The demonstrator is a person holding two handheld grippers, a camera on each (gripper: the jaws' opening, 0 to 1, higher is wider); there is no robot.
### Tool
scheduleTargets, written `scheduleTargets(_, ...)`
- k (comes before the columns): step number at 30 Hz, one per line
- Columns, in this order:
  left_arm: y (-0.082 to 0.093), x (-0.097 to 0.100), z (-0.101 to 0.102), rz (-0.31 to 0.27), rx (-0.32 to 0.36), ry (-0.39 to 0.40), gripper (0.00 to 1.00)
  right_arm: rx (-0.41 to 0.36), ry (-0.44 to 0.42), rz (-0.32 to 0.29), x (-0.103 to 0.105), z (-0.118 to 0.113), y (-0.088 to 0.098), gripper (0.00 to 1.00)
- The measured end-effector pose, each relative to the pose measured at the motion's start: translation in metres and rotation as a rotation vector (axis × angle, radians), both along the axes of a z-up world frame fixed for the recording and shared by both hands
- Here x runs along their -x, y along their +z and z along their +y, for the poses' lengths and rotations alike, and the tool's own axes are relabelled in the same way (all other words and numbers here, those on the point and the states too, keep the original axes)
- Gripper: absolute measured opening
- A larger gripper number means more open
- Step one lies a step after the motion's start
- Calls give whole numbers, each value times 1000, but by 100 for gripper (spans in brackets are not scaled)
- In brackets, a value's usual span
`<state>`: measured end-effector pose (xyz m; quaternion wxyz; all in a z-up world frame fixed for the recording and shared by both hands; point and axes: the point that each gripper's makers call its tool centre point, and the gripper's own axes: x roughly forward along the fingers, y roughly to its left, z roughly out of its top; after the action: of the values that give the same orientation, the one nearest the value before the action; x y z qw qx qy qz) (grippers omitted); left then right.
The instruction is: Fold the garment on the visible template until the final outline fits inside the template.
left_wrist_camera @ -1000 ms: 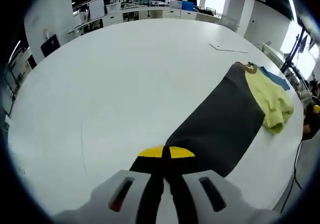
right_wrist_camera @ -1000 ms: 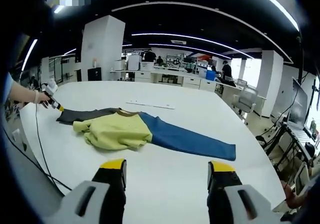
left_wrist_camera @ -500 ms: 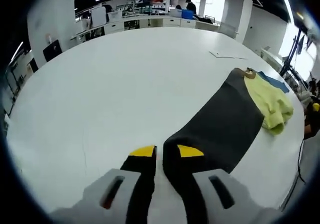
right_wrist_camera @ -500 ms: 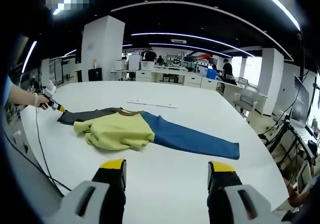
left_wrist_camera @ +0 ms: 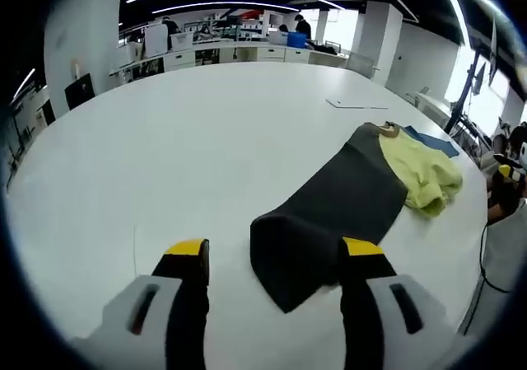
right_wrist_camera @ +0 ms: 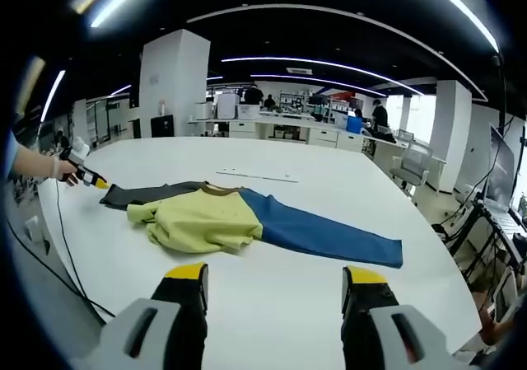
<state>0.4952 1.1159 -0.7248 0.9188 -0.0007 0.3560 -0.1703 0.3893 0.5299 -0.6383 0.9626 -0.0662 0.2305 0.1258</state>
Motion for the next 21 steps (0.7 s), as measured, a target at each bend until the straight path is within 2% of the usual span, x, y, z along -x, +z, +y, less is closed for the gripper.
scheduleTargets(3, 1, 6, -5, -10, 9, -44, 66, -7, -1, 0, 0, 0, 0, 65)
scheduleTargets(9, -1, 16, -9, -12, 52, -75, 66, -4, 2, 6, 2, 1, -1, 65)
scheduleTargets(13, -5, 21, -9, -13, 55, -92, 66, -7, -3, 6, 2, 1, -1, 65)
scheduleTargets(17, -5, 26, -12, -16, 79, -100, 60, -2, -1, 10, 3, 1, -1, 65)
scheduleTargets(21, -11, 28, -7, -14, 54, -94, 53, -2, 0, 11, 3, 2, -1, 65)
